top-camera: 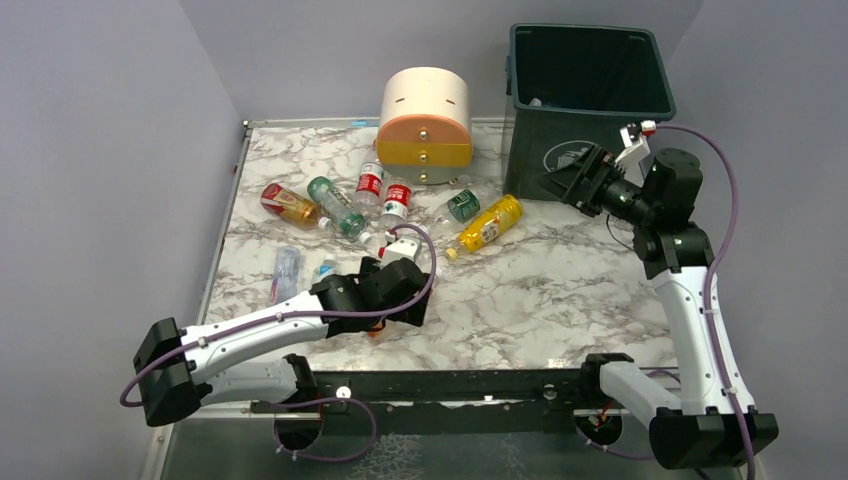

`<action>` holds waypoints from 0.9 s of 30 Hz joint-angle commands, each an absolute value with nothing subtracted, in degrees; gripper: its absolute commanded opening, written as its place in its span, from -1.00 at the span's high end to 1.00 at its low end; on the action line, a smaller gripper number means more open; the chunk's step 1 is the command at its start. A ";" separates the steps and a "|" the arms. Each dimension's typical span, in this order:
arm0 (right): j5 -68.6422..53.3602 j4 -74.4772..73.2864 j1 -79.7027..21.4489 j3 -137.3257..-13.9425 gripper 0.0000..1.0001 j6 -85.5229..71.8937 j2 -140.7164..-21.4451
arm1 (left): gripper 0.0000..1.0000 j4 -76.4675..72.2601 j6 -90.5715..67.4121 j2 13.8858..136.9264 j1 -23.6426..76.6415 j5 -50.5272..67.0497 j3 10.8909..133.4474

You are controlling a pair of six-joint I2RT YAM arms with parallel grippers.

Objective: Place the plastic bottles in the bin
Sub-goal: Pick up the plastic bottle at the center of the board.

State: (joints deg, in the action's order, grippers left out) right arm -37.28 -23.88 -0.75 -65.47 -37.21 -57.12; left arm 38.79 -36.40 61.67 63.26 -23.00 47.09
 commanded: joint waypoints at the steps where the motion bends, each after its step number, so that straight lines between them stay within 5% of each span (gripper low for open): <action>1: -40.14 -25.07 -0.79 -62.73 -0.91 -36.36 -56.41 | -0.98 32.88 -34.12 63.31 59.90 -23.06 44.21; 27: -41.32 -23.38 -0.79 -58.03 -0.91 -36.74 -56.35 | -0.93 29.53 -38.08 64.60 55.64 -17.01 36.59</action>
State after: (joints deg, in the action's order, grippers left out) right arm -39.72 -24.12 -0.75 -58.50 -37.23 -56.88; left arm 30.85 -36.16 63.70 55.83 -18.63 37.43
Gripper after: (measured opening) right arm 0.956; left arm 0.972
